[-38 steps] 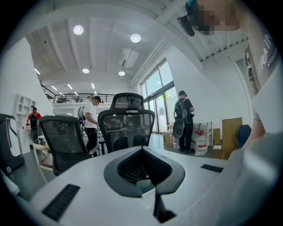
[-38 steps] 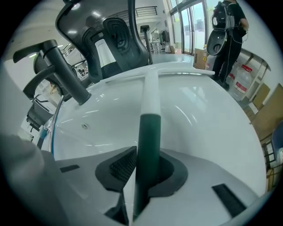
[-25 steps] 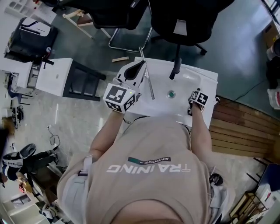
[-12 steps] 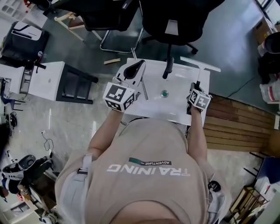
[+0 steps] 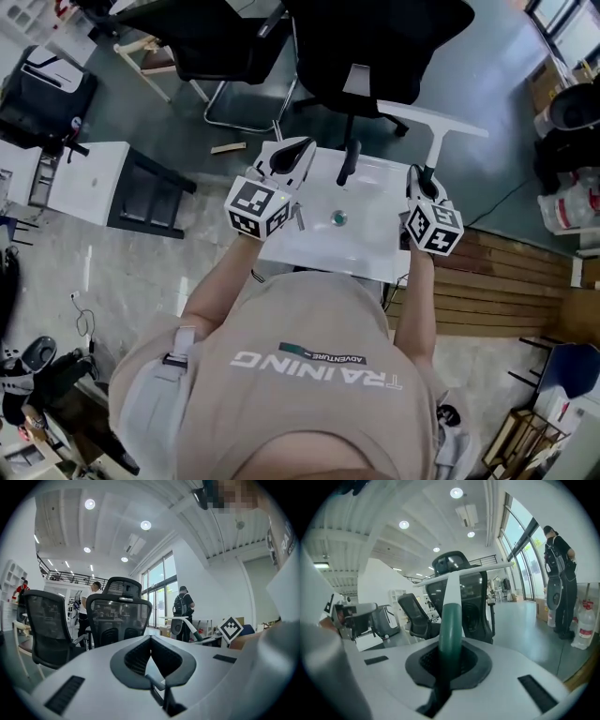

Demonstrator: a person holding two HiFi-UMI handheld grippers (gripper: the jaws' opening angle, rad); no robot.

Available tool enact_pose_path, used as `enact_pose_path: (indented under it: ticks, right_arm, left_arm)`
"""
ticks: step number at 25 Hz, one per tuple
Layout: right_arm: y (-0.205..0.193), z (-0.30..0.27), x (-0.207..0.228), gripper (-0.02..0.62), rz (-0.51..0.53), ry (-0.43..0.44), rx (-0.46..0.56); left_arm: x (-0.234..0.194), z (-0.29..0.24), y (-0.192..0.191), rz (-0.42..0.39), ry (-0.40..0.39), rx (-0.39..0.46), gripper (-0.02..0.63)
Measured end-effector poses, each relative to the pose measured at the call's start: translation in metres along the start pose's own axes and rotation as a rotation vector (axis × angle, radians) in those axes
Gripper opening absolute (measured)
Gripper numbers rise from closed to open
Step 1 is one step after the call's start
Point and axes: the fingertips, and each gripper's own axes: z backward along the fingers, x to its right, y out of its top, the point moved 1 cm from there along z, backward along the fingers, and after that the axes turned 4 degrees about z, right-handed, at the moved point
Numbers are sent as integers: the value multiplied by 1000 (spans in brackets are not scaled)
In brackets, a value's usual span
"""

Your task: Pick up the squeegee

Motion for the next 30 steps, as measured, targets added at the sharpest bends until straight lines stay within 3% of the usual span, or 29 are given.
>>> enact_pose_path:
  ticks: [15,24,30]
  right_arm:
    - [140,33,-59,29,127,122,255]
    - [176,46,-76,29,162,143,319]
    - [179,51,-82,29,175,145,321]
  left_arm:
    - [6,0,30,1,-47,73,12]
    - [15,1,69,-34,-89,143,12]
    - [20,0,72,-28,-106,153,12]
